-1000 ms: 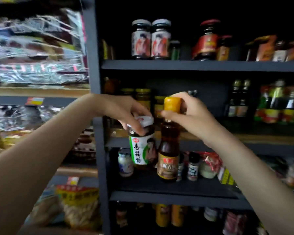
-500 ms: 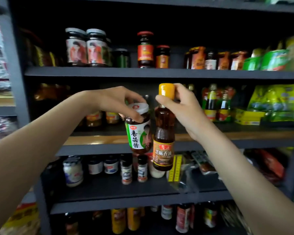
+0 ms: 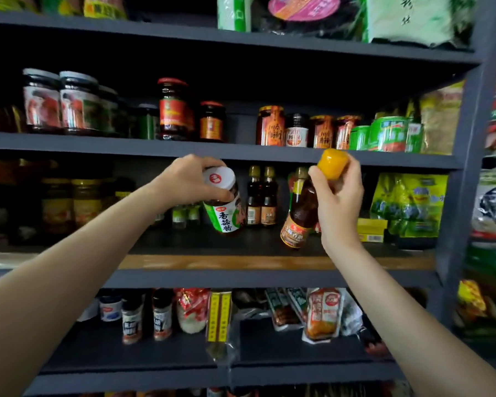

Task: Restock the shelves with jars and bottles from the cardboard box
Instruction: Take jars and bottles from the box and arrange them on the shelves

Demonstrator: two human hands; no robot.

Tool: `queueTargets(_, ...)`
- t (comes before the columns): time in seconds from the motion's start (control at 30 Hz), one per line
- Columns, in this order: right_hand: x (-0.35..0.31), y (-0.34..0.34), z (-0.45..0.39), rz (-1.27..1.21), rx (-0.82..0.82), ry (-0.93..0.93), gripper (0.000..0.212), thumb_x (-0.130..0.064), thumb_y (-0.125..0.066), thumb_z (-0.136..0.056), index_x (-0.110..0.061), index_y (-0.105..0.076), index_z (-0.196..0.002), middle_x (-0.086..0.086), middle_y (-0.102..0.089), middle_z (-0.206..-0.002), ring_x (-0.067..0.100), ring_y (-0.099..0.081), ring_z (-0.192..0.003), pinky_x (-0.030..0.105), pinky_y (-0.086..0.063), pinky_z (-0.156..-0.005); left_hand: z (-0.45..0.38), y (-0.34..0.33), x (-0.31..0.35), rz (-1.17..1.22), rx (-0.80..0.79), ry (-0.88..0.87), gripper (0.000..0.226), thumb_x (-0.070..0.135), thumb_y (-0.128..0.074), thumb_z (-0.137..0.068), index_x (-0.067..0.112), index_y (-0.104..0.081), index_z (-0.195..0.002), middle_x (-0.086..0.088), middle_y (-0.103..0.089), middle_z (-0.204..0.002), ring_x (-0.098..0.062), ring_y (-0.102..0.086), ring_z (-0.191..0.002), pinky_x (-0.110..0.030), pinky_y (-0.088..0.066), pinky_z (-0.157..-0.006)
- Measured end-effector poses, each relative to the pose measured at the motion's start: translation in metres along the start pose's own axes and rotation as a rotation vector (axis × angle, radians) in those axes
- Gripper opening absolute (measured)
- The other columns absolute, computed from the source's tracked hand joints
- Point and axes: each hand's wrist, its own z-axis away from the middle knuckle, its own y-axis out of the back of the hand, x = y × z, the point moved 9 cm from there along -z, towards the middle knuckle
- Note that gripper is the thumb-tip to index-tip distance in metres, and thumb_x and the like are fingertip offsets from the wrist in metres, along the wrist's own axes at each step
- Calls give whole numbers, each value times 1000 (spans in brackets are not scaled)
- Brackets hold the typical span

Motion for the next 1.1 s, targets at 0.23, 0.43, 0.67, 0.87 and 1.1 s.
queueTargets(0.23, 24, -1, -17, 35, -22, 48, 35, -23, -59, -91, -9, -47, -121, -5, -54, -89, 15, -57, -89, 28, -47, -92, -12, -35, -7, -179, 93, 82, 70, 40, -73, -73, 28, -44, -136, -10, -46, -122, -28, -47, -114, -31, -40, -88)
queueTargets(0.43, 44, -17, -10, 234, -172, 215, 45, -20, -61, -90, -9, -44, -129, -4, -51, -110, 7, -51, -100, 12, -42, -89, -33, -66, -9, -143, 73, 45, 67, 37, -73, -74, 23, -46, -134, -13, -51, -123, -29, -42, -119, -34, -39, -96)
queueTargets(0.67, 96, 19, -46, 297, 13, -109, 44, -24, -56, -92, -9, -41, -130, 4, -54, -109, 12, -52, -99, 24, -42, -88, -60, -92, -15, -181, 7, 24, 67, 40, -70, -76, 22, -46, -136, -7, -55, -129, -26, -41, -124, -31, -35, -100)
queueTargets(0.87, 128, -8, -59, 364, -225, -334, 31, -21, -63, -87, -15, -53, -115, 6, -60, -115, 19, -55, -105, 30, -43, -83, -75, -110, -24, -144, -17, 29, 65, 40, -71, -75, 20, -49, -133, -7, -57, -126, -25, -44, -121, -32, -33, -102)
queueTargets(1.1, 146, -9, -30, 537, -523, -508, 82, -19, -77, -75, -21, -27, -140, 3, -43, -140, 26, -42, -128, 37, -39, -97, -84, -114, -32, -81, -73, 27, 64, 37, -72, -76, 17, -46, -131, -7, -57, -124, -25, -54, -113, -33, -43, -97)
